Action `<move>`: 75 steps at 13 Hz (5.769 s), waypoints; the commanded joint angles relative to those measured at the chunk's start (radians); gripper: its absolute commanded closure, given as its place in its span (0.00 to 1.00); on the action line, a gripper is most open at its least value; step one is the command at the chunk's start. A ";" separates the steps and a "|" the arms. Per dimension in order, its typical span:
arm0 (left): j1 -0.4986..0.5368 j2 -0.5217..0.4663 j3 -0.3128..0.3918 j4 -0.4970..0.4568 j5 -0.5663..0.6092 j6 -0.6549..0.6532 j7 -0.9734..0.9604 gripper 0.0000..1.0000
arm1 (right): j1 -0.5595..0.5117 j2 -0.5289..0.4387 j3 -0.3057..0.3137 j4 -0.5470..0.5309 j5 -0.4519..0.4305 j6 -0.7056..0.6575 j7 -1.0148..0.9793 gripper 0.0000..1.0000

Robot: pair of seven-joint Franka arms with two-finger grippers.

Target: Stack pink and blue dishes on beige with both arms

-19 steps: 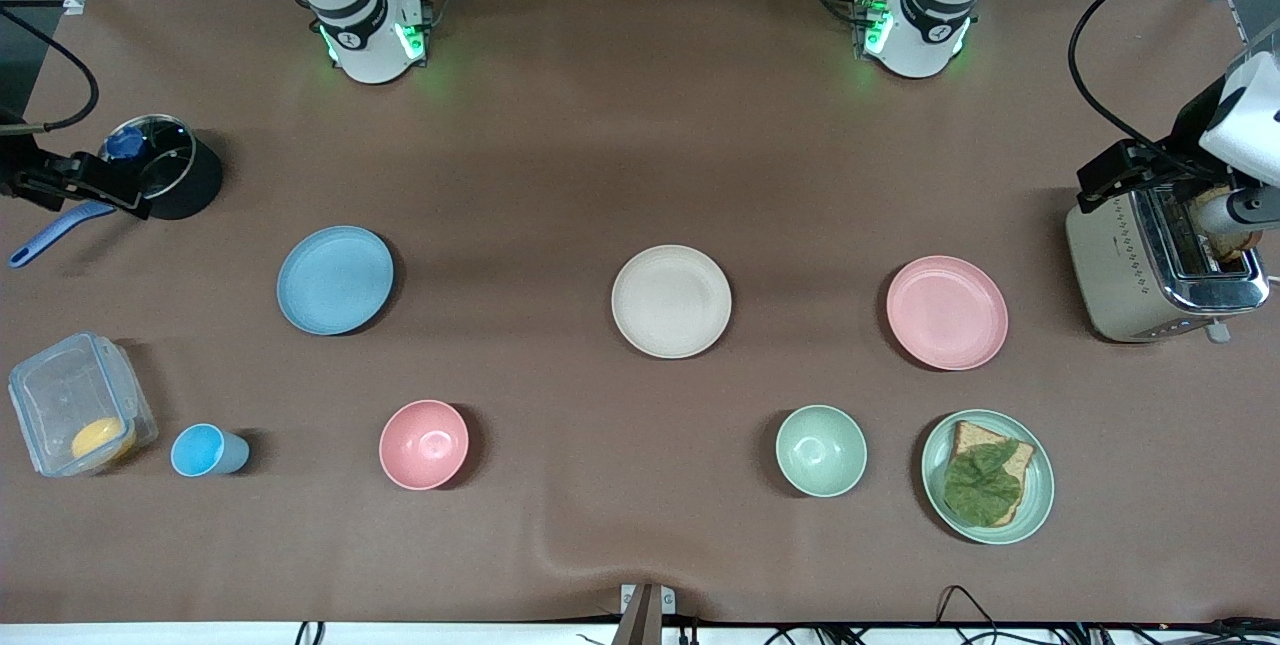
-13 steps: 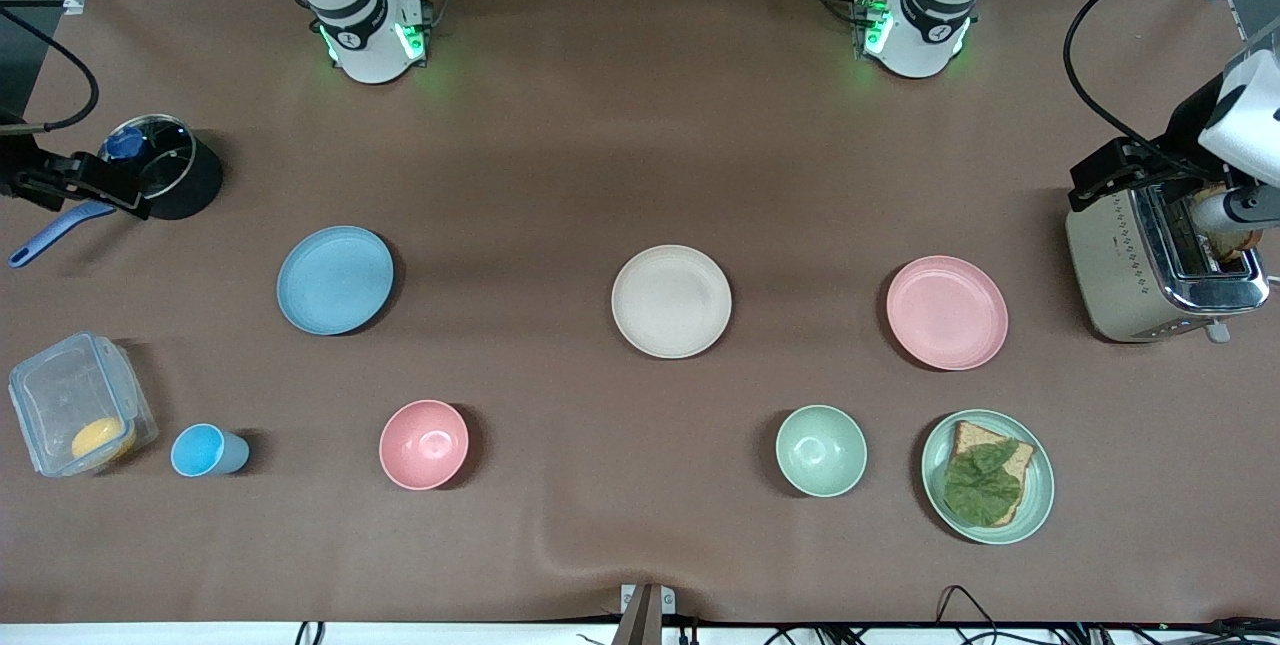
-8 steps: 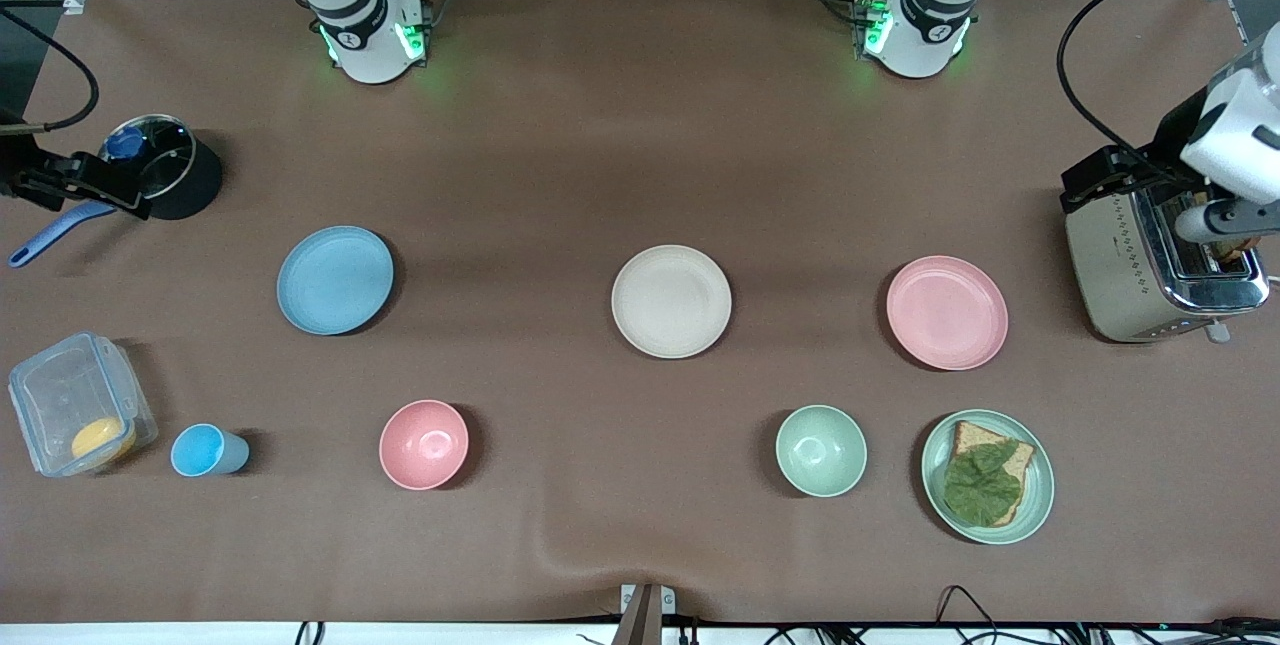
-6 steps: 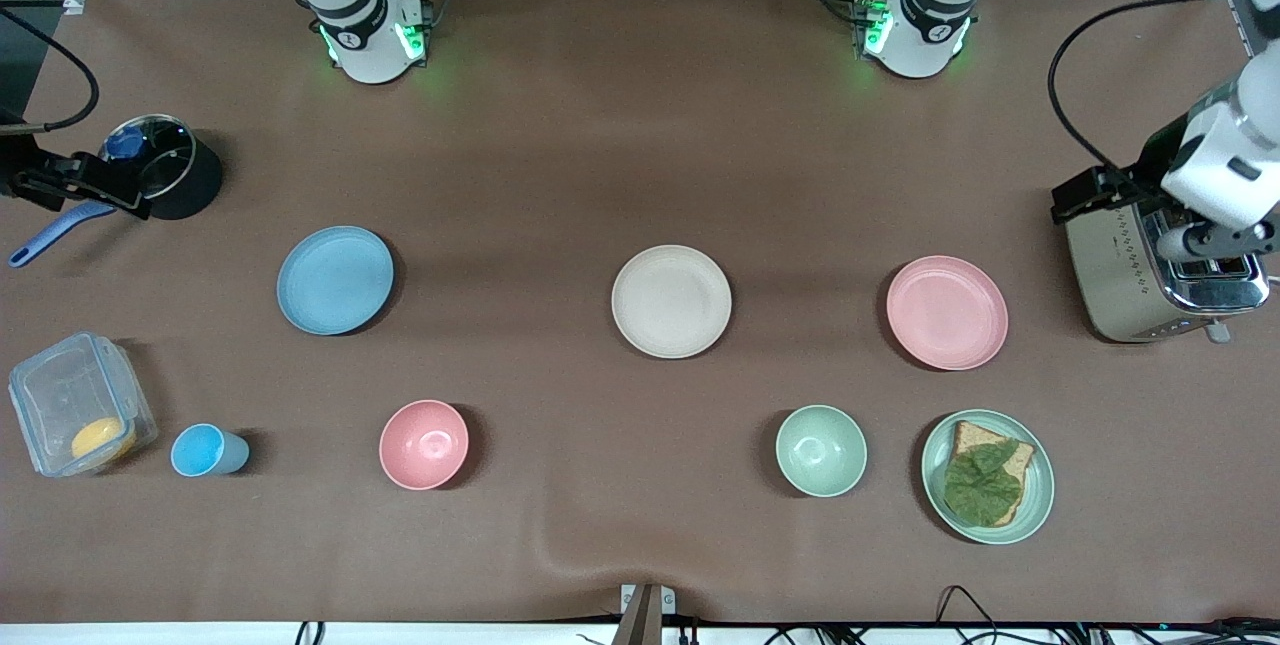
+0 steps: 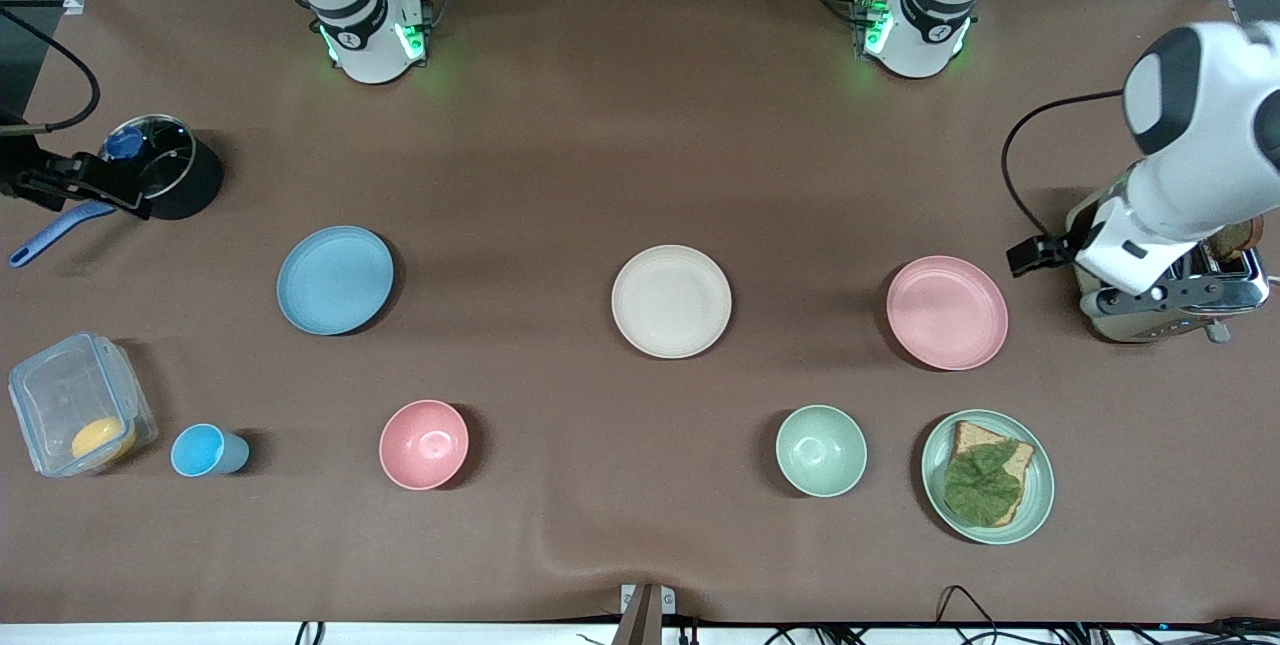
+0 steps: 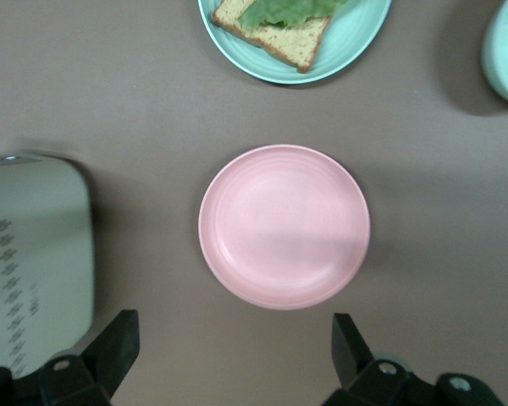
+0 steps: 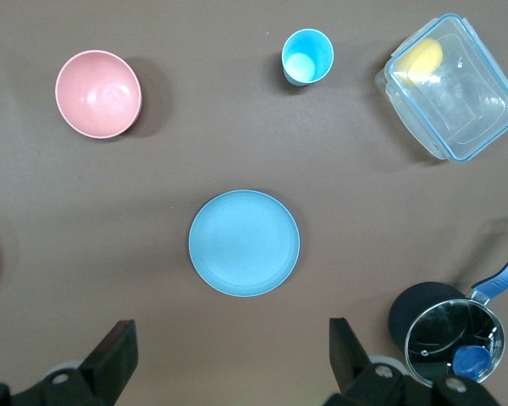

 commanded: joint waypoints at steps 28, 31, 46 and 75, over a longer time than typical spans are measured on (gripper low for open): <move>0.187 0.316 -0.018 -0.213 -0.102 0.519 0.023 1.00 | -0.179 0.349 0.005 -0.508 0.010 0.654 -0.332 0.00; 0.202 0.289 -0.097 -0.213 -0.164 0.497 0.022 1.00 | -0.177 0.392 0.005 -0.504 0.033 0.661 -0.358 0.00; -0.011 0.333 -0.417 0.003 -0.299 0.350 -0.364 1.00 | -0.163 0.472 0.023 -0.464 0.070 0.590 -0.375 1.00; -0.169 0.499 -0.391 0.006 -0.294 0.554 -0.391 0.01 | -0.130 0.486 0.021 -0.086 0.176 0.080 -0.366 1.00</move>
